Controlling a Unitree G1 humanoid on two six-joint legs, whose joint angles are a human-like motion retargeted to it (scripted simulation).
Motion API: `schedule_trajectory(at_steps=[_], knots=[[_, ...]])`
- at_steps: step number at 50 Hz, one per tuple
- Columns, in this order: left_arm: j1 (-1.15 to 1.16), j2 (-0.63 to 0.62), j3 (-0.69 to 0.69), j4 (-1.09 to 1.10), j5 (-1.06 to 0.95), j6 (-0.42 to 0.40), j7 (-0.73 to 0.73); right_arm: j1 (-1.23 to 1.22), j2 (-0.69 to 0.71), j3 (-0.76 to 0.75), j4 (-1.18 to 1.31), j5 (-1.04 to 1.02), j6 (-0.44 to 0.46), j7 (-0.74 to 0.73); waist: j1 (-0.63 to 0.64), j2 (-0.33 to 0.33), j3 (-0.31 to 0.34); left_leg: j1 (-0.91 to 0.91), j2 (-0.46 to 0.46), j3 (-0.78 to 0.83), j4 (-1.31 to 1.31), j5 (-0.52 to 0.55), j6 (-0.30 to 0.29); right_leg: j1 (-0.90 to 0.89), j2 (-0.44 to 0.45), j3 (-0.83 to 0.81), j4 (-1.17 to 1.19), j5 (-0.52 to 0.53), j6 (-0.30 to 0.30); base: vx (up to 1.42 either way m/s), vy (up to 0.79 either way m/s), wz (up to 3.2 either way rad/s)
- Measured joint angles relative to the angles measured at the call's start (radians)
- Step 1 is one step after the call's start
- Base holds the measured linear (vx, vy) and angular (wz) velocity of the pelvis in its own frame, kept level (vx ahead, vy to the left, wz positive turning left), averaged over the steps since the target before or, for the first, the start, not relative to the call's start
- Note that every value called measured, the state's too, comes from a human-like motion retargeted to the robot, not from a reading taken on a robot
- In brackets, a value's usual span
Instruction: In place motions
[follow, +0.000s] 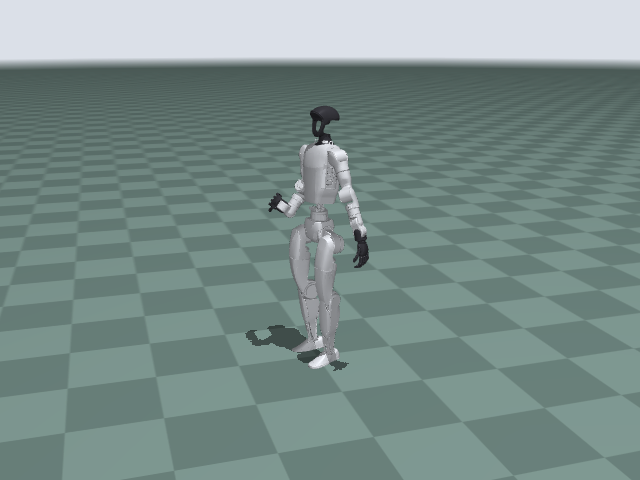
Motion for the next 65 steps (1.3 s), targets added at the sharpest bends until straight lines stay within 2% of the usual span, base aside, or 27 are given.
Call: schedule_trajectory(at_steps=[3, 5, 8, 10, 15, 18, 23, 25, 27, 30, 32, 33, 35, 37, 40, 45, 48, 51, 53, 54, 55, 57, 60, 65], knots=[[-0.033, 0.19, 0.134, -0.043, -0.109, 0.051, -0.015, -0.186, -0.207, -0.142, -0.155, 0.0, 0.0, 0.0, 0.045, -0.015, -0.008, -0.008, 0.001, -0.001, -0.001, 0.002, -0.001, -0.008, 0.001, -0.001, 0.0, 0.002, 0.0, 0.03, -0.05, 0.07], [-0.077, 0.333, 0.215, -0.08, -0.235, 0.096, 0.003, -0.286, -0.356, -0.162, -0.196, 0.0, 0.0, 0.0, 0.062, -0.018, -0.004, -0.012, 0.01, 0.006, -0.003, 0.001, 0.0, -0.018, 0.008, 0.008, 0.002, 0.005, 0.001, -0.03, 0.04, -0.24], [-0.159, 0.534, 0.295, -0.175, -0.399, 0.104, 0.095, -0.432, -0.558, -0.055, -0.175, 0.0, 0.0, 0.0, 0.061, -0.005, -0.001, -0.019, 0.023, 0.026, -0.005, -0.002, -0.001, -0.035, 0.017, 0.028, 0.005, 0.008, 0.003, -0.09, 0.14, -0.35], [-0.202, 0.666, 0.294, -0.265, -0.434, 0.083, 0.151, -0.55, -0.665, 0.091, -0.183, 0.0, 0.0, 0.0, 0.052, 0.007, 0.003, -0.023, 0.028, 0.039, -0.006, -0.003, -0.002, -0.043, 0.021, 0.038, 0.006, 0.009, 0.002, -0.04, 0.16, -0.27], [-0.368, 0.975, 0.214, -0.583, -0.285, 0.039, 0.301, -0.747, -0.761, 0.683, -0.379, 0.0, 0.0, 0.0, 0.039, 0.007, 0.008, -0.034, 0.027, 0.046, -0.002, -0.004, -0.006, -0.053, 0.017, 0.039, 0.006, 0.009, 0.0, 0.02, 0.03, -0.03], [-0.491, 1.087, 0.108, -0.82, -0.193, -0.043, 0.454, -0.761, -0.813, 1.054, -0.541, 0.0, 0.0, 0.0, 0.016, 0.001, 0.006, -0.038, 0.024, 0.042, -0.002, -0.006, -0.006, -0.055, 0.015, 0.034, 0.007, 0.006, 0.0, 0.03, -0.01, 0.04], [-0.691, 1.196, -0.181, -1.235, 0.075, -0.167, 0.642, -0.784, -1.077, 1.638, -0.758, 0.0, 0.0, 0.0, -0.017, 0.016, -0.031, -0.033, 0.026, 0.032, -0.004, -0.007, -0.004, -0.042, 0.019, 0.02, 0.005, -0.002, 0.001, 0.1, 0.0, 0.15], [-0.784, 1.218, -0.312, -1.407, 0.24, -0.161, 0.692, -0.882, -1.25, 1.859, -0.829, 0.0, 0.0, 0.0, -0.019, 0.018, -0.051, -0.033, 0.024, 0.024, -0.005, -0.007, -0.002, -0.036, 0.021, 0.012, 0.002, -0.005, 0.001, 0.08, -0.02, 0.24], [-0.936, 1.192, -0.5, -1.554, 0.43, -0.134, 0.76, -1.065, -1.423, 2.105, -0.928, 0.0, 0.0, 0.0, -0.007, 0.025, -0.067, -0.029, 0.02, 0.012, -0.005, -0.008, 0.001, -0.027, 0.022, 0.001, 0.0, -0.009, 0.0, 0.1, -0.01, 0.31], [-1.2, 1.151, -0.785, -1.645, 0.599, -0.165, 0.917, -1.333, -1.573, 2.392, -1.081, 0.0, 0.0, 0.0, 0.032, 0.028, -0.069, -0.018, 0.019, 0.004, -0.004, -0.01, 0.005, -0.011, 0.028, -0.003, 0.0, -0.013, -0.003, 0.05, -0.01, 0.12], [-1.277, 1.123, -0.85, -1.609, 0.604, -0.217, 0.982, -1.327, -1.595, 2.392, -1.093, 0.0, 0.0, 0.0, 0.057, 0.039, -0.06, -0.016, 0.021, 0.004, -0.005, -0.011, 0.006, -0.011, 0.03, -0.002, 0.001, -0.013, -0.003, 0.0, 0.0, 0.0], [-1.309, 1.099, -0.864, -1.548, 0.592, -0.242, 1.001, -1.282, -1.603, 2.345, -1.072, 0.0, 0.0, 0.0, 0.075, 0.05, -0.054, -0.018, 0.023, 0.005, -0.005, -0.011, 0.006, -0.013, 0.03, -0.001, 0.002, -0.013, -0.002, 0.0, 0.0, 0.0], [-1.347, 1.052, -0.865, -1.371, 0.55, -0.27, 1.0, -1.093, -1.56, 2.114, -0.976, 0.0, 0.0, 0.0, 0.102, 0.057, -0.057, -0.024, 0.025, 0.009, -0.004, -0.013, 0.003, -0.02, 0.03, 0.003, 0.001, -0.012, -0.002, 0.0, 0.0, 0.0], [-1.337, 1.034, -0.828, -1.2, 0.497, -0.239, 0.936, -0.897, -1.444, 1.817, -0.855, 0.0, 0.0, 0.0, 0.109, 0.036, -0.075, -0.034, 0.023, 0.011, -0.004, -0.012, 0.0, -0.032, 0.027, 0.005, -0.001, -0.011, -0.002, 0.0, 0.0, 0.0], [-1.294, 1.011, -0.731, -0.947, 0.388, -0.17, 0.82, -0.735, -1.27, 1.459, -0.69, 0.0, 0.0, 0.0, 0.119, 0.006, -0.088, -0.045, 0.02, 0.012, -0.003, -0.011, -0.002, -0.044, 0.021, 0.009, 0.0, -0.01, -0.002, -0.02, 0.0, -0.02], [-1.164, 0.95, -0.49, -0.504, 0.107, -0.074, 0.63, -0.73, -1.029, 0.938, -0.379, 0.0, 0.0, 0.0, 0.139, -0.012, -0.104, -0.06, 0.019, 0.018, 0.0, -0.012, -0.003, -0.062, 0.019, 0.015, 0.004, -0.01, -0.004, -0.04, 0.01, -0.05], [-1.078, 0.912, -0.304, -0.253, -0.066, 0.016, 0.521, -0.803, -1.01, 0.622, -0.191, 0.0, 0.0, 0.0, 0.146, -0.01, -0.113, -0.068, 0.018, 0.022, -0.001, -0.013, -0.003, -0.073, 0.017, 0.02, 0.004, -0.009, -0.004, -0.08, 0.04, -0.09], [-1.001, 0.879, -0.131, -0.086, -0.225, 0.078, 0.416, -0.866, -1.028, 0.397, -0.176, 0.0, 0.0, 0.0, 0.162, -0.01, -0.11, -0.074, 0.016, 0.023, -0.002, -0.014, -0.002, -0.081, 0.016, 0.023, 0.004, -0.008, -0.004, -0.07, 0.02, -0.05], [-0.959, 0.865, -0.03, -0.038, -0.373, 0.082, 0.359, -0.899, -1.029, 0.339, -0.248, 0.0, 0.0, 0.0, 0.174, -0.015, -0.102, -0.077, 0.016, 0.026, -0.003, -0.014, -0.001, -0.086, 0.017, 0.025, 0.004, -0.008, -0.005, -0.03, 0.01, -0.03], [-0.943, 0.859, 0.016, -0.039, -0.459, 0.057, 0.353, -0.909, -1.023, 0.339, -0.305, 0.0, 0.0, 0.0, 0.177, -0.017, -0.096, -0.078, 0.015, 0.027, -0.003, -0.014, 0.0, -0.087, 0.017, 0.026, 0.004, -0.007, -0.006, 0.0, 0.0, 0.0], [-0.927, 0.854, 0.061, -0.048, -0.55, 0.021, 0.356, -0.916, -1.016, 0.346, -0.369, 0.0, 0.0, 0.0, 0.178, -0.019, -0.089, -0.079, 0.014, 0.028, -0.003, -0.014, 0.0, -0.089, 0.017, 0.027, 0.005, -0.007, -0.007, 0.0, 0.0, 0.0], [-0.894, 0.842, 0.103, -0.101, -0.712, -0.13, 0.408, -0.925, -0.972, 0.398, -0.493, 0.0, 0.0, 0.0, 0.172, -0.012, -0.075, -0.075, 0.012, 0.028, -0.001, -0.015, 0.0, -0.086, 0.017, 0.028, 0.006, -0.007, -0.009, 0.0, 0.0, 0.0], [-0.867, 0.842, 0.071, -0.197, -0.795, -0.319, 0.493, -0.929, -0.878, 0.531, -0.567, 0.0, 0.0, 0.0, 0.157, 0.011, -0.071, -0.065, 0.013, 0.03, -0.001, -0.017, 0.002, -0.08, 0.019, 0.031, 0.009, -0.008, -0.01, 0.0, 0.0, 0.0], [-0.914, 0.898, -0.118, -0.465, -0.683, -0.401, 0.49, -0.874, -0.749, 0.943, -0.65, 0.0, 0.0, 0.0, 0.12, 0.034, -0.062, -0.049, 0.018, 0.04, 0.001, -0.021, 0.004, -0.07, 0.025, 0.04, 0.014, -0.006, -0.012, 0.0, 0.0, 0.0]])
